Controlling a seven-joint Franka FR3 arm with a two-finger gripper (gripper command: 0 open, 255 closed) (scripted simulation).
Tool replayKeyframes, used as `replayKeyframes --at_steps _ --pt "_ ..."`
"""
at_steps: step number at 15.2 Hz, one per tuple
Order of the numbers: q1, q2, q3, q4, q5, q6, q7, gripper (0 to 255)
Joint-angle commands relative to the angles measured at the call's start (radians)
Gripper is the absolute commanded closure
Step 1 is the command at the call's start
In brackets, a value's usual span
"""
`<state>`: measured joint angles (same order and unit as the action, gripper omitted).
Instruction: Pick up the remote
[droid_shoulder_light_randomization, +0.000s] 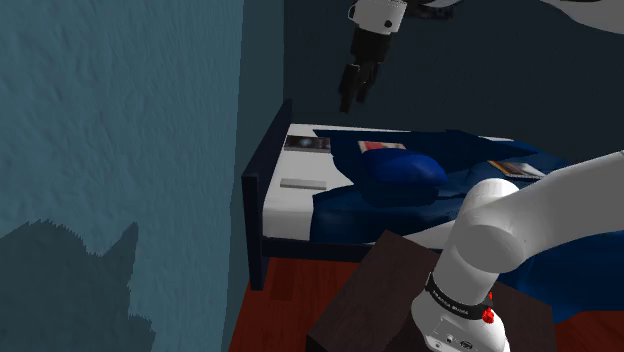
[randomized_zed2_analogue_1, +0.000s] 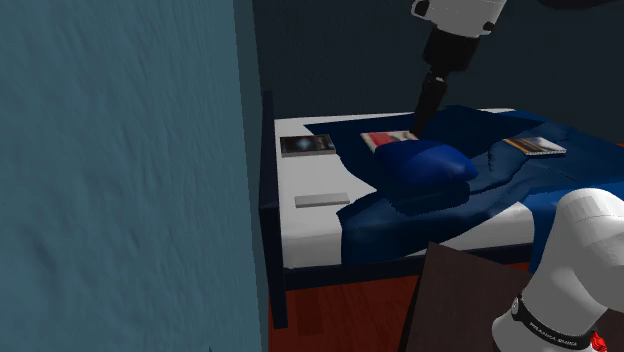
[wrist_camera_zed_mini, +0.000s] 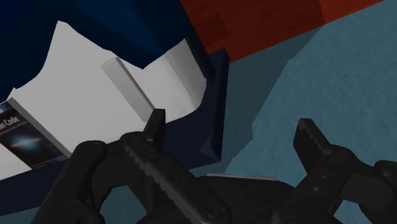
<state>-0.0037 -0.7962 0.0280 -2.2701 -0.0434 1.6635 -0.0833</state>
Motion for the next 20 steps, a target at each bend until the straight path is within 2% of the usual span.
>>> replayKeyframes --at_steps 1,11,20 --pt "0.0 0.0 0.0 0.0 0.0 0.0 0.0 0" --pt "-0.01 0.221 -0.137 -0.072 -0.05 0.259 -0.181 0" --pt "-0.008 0.513 -0.247 -0.022 -0.037 0.467 -0.355 0"
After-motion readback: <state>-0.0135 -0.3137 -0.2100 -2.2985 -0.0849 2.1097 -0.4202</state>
